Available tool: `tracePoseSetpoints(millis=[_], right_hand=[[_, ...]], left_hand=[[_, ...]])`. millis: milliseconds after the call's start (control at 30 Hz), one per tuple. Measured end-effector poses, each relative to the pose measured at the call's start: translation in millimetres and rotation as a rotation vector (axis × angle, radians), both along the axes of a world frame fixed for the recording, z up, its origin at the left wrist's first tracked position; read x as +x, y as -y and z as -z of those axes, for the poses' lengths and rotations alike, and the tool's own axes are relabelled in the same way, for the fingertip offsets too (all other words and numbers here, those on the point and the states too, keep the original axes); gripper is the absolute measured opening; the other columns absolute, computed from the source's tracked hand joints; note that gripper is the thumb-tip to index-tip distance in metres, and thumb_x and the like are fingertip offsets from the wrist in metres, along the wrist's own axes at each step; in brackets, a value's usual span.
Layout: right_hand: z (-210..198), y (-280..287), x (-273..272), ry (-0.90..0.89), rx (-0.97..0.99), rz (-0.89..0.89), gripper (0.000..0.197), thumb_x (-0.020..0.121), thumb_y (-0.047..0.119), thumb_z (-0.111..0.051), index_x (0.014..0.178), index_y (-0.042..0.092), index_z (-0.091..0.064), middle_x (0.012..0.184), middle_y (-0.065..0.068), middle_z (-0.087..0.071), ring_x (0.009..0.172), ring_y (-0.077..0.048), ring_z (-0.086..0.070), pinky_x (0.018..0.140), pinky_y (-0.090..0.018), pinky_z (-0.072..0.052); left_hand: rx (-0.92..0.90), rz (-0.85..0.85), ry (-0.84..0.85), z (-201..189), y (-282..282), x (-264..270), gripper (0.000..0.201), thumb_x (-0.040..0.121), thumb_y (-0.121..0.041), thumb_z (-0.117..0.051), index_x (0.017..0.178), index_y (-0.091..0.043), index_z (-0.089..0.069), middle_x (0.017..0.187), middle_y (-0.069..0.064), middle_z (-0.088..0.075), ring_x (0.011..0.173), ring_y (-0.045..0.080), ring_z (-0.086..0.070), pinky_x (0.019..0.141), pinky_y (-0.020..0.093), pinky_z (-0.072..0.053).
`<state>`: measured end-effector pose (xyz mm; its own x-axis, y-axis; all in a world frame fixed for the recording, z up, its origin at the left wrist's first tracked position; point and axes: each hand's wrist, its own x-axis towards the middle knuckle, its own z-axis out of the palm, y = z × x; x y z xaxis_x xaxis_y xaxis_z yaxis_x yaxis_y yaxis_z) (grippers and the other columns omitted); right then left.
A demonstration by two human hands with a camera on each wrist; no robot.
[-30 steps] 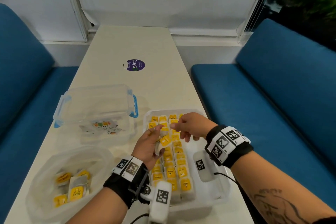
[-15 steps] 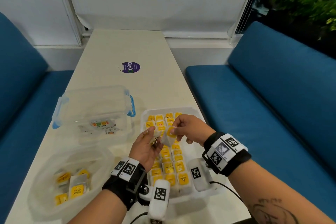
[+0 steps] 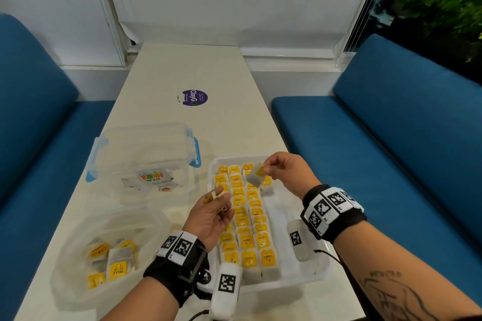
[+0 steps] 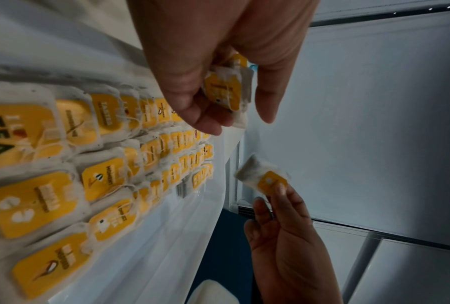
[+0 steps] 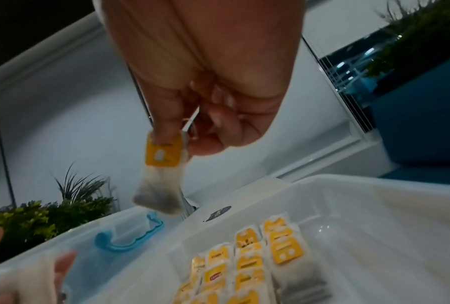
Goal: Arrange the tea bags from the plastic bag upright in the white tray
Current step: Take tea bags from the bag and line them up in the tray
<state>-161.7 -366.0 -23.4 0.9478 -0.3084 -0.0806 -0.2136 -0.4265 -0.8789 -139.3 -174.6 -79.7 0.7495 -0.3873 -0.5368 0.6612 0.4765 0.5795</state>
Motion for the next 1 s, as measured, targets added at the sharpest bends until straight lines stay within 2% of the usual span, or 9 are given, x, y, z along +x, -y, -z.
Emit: tracePoseSetpoints(millis=[167, 267, 367, 433, 600, 700, 767, 933, 1000], right_hand=[[8, 7, 9, -0.08, -0.208, -0.048, 0.011, 0.09, 0.01, -0.056, 0.082, 0.016, -0.053, 0.076, 0.007, -0.054, 0.071, -0.014, -0.051, 0.063, -0.021, -0.04], [12, 14, 14, -0.192, -0.375, -0.104, 0.01, 0.092, 0.008, -0.05, 0.086, 0.016, -0.052, 0.093, 0.0, -0.058, 0.083, -0.016, -0.051, 0.072, -0.024, -0.04], [13, 18, 20, -0.399, -0.563, -0.243, 0.011, 0.092, 0.004, -0.046, 0.089, 0.014, -0.051, 0.098, -0.006, -0.056, 0.083, -0.017, -0.048, 0.06, -0.017, -0.037], [16, 19, 24, -0.57, -0.624, -0.366, 0.012, 0.091, 0.002, -0.046, 0.091, 0.013, -0.05, 0.092, -0.004, -0.055, 0.073, -0.015, -0.049, 0.056, -0.014, -0.034], [30, 17, 40, -0.766, -0.603, -0.407, 0.011, 0.092, 0.002, -0.049, 0.091, 0.012, -0.051, 0.065, 0.005, -0.05, 0.052, -0.009, -0.049, 0.051, -0.017, -0.041], [34, 17, 49, -0.824, -0.531, -0.333, 0.022, 0.094, 0.004, -0.047, 0.074, 0.011, -0.049, 0.064, 0.0, -0.051, 0.037, -0.007, -0.052, 0.036, -0.016, -0.042], [37, 17, 56, -0.826, -0.536, -0.304, 0.028, 0.094, 0.006, -0.048, 0.067, 0.015, -0.045, 0.065, 0.001, -0.051, 0.042, -0.007, -0.052, 0.04, -0.018, -0.042], [42, 17, 68, -0.896, -0.517, -0.289, 0.023, 0.097, 0.009, -0.045, 0.074, 0.012, -0.044, 0.066, 0.002, -0.051, 0.052, -0.013, -0.046, 0.051, -0.022, -0.04], [45, 19, 70, -0.89, -0.482, -0.269, 0.027, 0.097, 0.01, -0.045, 0.071, 0.014, -0.041, 0.052, 0.004, -0.057, 0.051, -0.012, -0.045, 0.049, -0.021, -0.039]], left_hand=[[-0.003, 0.018, 0.014, -1, 0, -1, 0.026, 0.084, 0.007, -0.057, 0.101, -0.013, -0.059, 0.076, 0.007, -0.058, 0.059, 0.013, -0.055, 0.055, 0.022, -0.054], [-0.002, 0.029, 0.017, -1, 1, -2, 0.028, 0.084, 0.009, -0.055, 0.101, -0.013, -0.059, 0.075, 0.008, -0.058, 0.056, 0.011, -0.057, 0.055, 0.023, -0.054], [-0.009, 0.025, 0.007, 0, 2, -2, 0.028, 0.084, 0.01, -0.054, 0.102, -0.012, -0.058, 0.076, 0.008, -0.058, 0.057, 0.012, -0.056, 0.056, 0.024, -0.054], [-0.01, 0.022, 0.001, 1, 1, -2, 0.029, 0.084, 0.01, -0.054, 0.102, -0.012, -0.058, 0.076, 0.008, -0.058, 0.059, 0.013, -0.056, 0.057, 0.024, -0.055], [-0.007, 0.017, -0.004, 2, 1, 1, 0.03, 0.084, 0.012, -0.052, 0.102, -0.012, -0.059, 0.073, 0.009, -0.056, 0.058, 0.014, -0.056, 0.058, 0.024, -0.055], [0.002, 0.021, 0.001, 2, 1, 3, 0.031, 0.083, 0.012, -0.053, 0.102, -0.012, -0.059, 0.072, 0.009, -0.057, 0.058, 0.014, -0.056, 0.059, 0.025, -0.055], [0.003, 0.019, 0.003, 3, 0, 4, 0.031, 0.083, 0.011, -0.054, 0.104, -0.011, -0.059, 0.071, 0.009, -0.057, 0.061, 0.015, -0.055, 0.058, 0.025, -0.055], [-0.003, 0.03, 0.003, 4, 0, 6, 0.033, 0.083, 0.01, -0.054, 0.107, -0.011, -0.058, 0.073, 0.009, -0.057, 0.062, 0.015, -0.055, 0.058, 0.025, -0.055], [0.001, 0.04, 0.003, 5, 1, 7, 0.034, 0.082, 0.01, -0.054, 0.109, -0.011, -0.058, 0.074, 0.008, -0.057, 0.063, 0.015, -0.056, 0.059, 0.025, -0.055]])
